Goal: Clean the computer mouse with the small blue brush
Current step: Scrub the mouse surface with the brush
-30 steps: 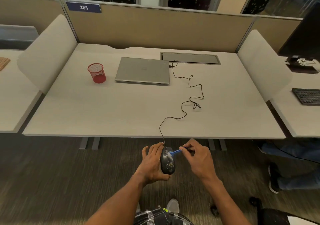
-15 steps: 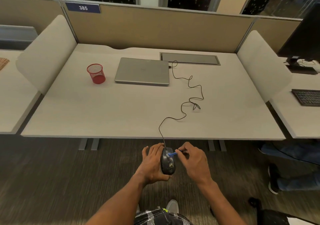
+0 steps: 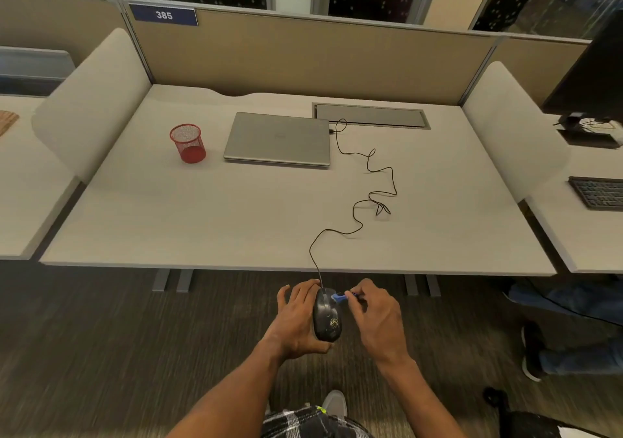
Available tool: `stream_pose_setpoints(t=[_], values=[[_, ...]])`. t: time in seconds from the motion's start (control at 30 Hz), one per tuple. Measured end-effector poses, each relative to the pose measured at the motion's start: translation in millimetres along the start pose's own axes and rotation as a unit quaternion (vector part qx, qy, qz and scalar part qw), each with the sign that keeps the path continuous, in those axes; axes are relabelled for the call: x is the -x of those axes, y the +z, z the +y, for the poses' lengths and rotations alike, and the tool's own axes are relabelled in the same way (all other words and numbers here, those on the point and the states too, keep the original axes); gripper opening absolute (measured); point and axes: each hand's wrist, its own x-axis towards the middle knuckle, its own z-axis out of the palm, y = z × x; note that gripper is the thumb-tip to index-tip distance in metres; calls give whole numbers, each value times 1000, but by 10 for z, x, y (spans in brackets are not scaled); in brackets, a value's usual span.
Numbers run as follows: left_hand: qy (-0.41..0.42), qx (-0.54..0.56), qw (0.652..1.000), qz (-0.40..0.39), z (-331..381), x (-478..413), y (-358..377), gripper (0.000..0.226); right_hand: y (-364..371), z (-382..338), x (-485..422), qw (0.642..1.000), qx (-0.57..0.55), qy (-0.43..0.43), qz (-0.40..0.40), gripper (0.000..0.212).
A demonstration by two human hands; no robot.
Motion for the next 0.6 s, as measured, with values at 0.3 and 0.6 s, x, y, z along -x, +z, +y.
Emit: stream_pose_setpoints(t=[0.3, 0.6], values=[[6, 11, 1000, 9, -4, -12, 6, 124, 12, 19, 35, 999, 5, -26, -25, 6], [2, 0, 1000, -3, -26, -23, 11, 127, -13, 20, 23, 999, -33, 0, -13, 9]])
